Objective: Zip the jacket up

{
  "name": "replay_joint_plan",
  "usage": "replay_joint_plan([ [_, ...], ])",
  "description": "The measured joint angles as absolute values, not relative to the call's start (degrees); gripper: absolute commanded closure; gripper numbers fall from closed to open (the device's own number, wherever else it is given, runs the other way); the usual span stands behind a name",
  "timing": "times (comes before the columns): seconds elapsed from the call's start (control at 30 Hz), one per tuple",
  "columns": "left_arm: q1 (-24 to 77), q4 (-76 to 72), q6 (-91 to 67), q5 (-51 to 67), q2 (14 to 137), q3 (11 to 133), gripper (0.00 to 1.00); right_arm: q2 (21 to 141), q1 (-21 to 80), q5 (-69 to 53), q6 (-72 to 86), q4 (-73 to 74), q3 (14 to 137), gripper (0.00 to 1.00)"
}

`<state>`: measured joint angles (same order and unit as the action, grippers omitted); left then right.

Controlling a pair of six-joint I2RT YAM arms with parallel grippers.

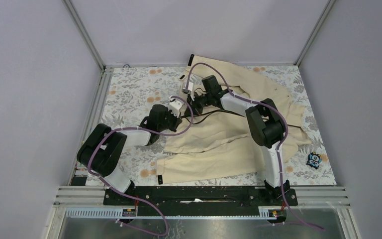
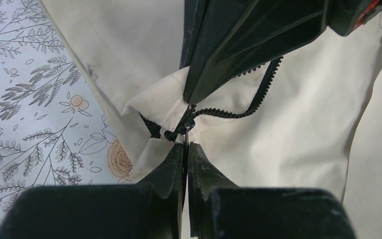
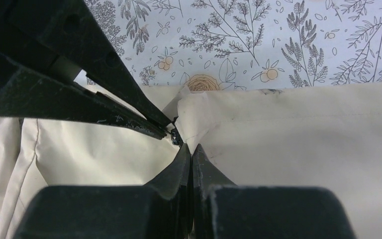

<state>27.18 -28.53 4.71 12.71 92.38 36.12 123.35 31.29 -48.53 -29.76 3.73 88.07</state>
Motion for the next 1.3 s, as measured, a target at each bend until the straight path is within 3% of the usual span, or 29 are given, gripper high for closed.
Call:
replay_joint_plan([
  [0.47, 30.1, -23.2, 6.0, 11.5, 96.2, 41.1, 0.98, 124.8, 31.7, -47.5, -31.3, 6.0, 89.1, 1.0],
  [0.7, 27.3, -24.9, -1.5, 13.3, 96.3, 40.6, 0.53, 124.8, 31.7, -47.5, -31.6, 5.7, 89.2, 1.0],
  [0.83, 22.5, -28.5, -8.2, 16.5, 93.6, 37.5, 0.43, 124.8, 31.7, -47.6, -30.9, 5.3, 89.2, 1.0],
  [1.0, 16.7, -32.8, -16.7, 22.2, 88.8, 35.5, 0.39, 124.8, 31.7, -47.6, -30.1, 4.4, 89.1, 1.0],
  [1.2, 14.5, -37.5, -24.3, 27.2, 86.1, 33.2, 0.49, 124.8, 31.7, -47.6, -29.7, 4.0, 89.1, 1.0],
  [1.3, 14.6, -39.4, -26.8, 29.3, 87.3, 33.2, 0.48, 124.8, 31.7, -47.6, -29.7, 3.9, 89.1, 1.0],
])
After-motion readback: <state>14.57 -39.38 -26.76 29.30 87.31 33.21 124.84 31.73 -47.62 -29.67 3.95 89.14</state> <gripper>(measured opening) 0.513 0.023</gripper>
